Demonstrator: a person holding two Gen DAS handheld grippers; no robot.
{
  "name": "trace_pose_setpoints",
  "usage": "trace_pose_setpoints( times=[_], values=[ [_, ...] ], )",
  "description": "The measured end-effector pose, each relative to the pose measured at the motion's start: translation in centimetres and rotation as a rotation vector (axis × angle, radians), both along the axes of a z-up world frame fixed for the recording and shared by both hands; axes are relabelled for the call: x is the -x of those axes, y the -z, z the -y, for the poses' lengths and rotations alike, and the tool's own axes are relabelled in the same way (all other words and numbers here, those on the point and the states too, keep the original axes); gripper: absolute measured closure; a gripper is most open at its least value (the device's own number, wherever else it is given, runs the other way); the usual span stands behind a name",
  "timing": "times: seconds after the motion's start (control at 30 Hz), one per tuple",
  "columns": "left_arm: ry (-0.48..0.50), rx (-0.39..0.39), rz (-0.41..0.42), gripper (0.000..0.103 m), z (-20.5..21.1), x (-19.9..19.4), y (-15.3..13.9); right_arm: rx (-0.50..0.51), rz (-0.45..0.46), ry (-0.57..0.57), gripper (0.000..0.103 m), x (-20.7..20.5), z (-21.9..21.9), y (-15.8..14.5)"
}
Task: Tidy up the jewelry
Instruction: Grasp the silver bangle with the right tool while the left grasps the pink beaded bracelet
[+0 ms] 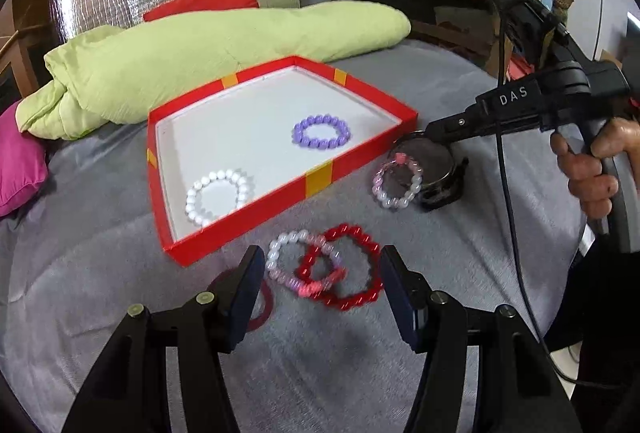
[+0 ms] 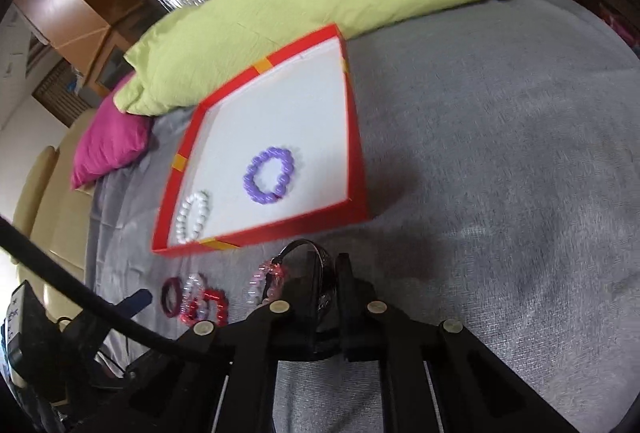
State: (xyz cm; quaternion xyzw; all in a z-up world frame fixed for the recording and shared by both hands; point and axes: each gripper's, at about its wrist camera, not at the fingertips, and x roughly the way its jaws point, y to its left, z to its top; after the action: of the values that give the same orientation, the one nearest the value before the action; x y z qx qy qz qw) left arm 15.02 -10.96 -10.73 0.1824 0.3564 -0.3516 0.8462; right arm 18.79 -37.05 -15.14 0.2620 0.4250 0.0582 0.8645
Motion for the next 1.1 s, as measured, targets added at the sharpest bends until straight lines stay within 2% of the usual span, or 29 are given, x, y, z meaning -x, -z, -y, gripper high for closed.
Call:
trace_pose_setpoints(
  times=[0.17, 0.37, 0.53, 0.63, 0.87, 0.9, 0.97, 1.1],
  values=[
    [-0.02, -0.029, -0.012, 0.042, 0.6, -0.7, 0.4, 0.008, 0.084, 0.006, 0.094, 0.4, -0.2, -1.6],
    [-0.07, -0.046, -0.051, 0.042, -0.5, -1.8, 1.2, 0.022, 0.067, 0.089, 0.094, 0.6, 1.1, -1.4],
    [-0.112, -0.04, -0.075, 0.042, -1.4, -2.8, 1.4, 0.028, 0.043, 0.114, 0.094, 0.6, 1.8, -1.0],
    [-0.119, -0.011, -0.11, 0.042, -1.7, -3.5, 1.5, 0.026, 0.03, 0.119, 0.094, 0.6, 2.0, -0.8],
    [-0.077, -0.006, -0.109, 0.044, -0.8, -3.0, 1.6, 0.027, 0.03, 0.115, 0.094, 0.5, 2.0, -0.7],
    [-0.059, -0.007, -0.098, 0.044, -0.6, -2.6, 1.4, 0.025, 0.028, 0.113, 0.094, 0.5, 2.0, -0.7],
    [-0.018, -0.016, -0.081, 0.055, 0.0, -1.7, 1.3, 0.028, 0.021, 0.113, 0.094, 0.4, 2.0, -0.6],
    [0.004, -0.044, -0.116, 0.066, 0.7, -1.5, 2.3, 0.022, -0.001, 0.11, 0.094, 0.2, 1.9, -0.1]
  ],
)
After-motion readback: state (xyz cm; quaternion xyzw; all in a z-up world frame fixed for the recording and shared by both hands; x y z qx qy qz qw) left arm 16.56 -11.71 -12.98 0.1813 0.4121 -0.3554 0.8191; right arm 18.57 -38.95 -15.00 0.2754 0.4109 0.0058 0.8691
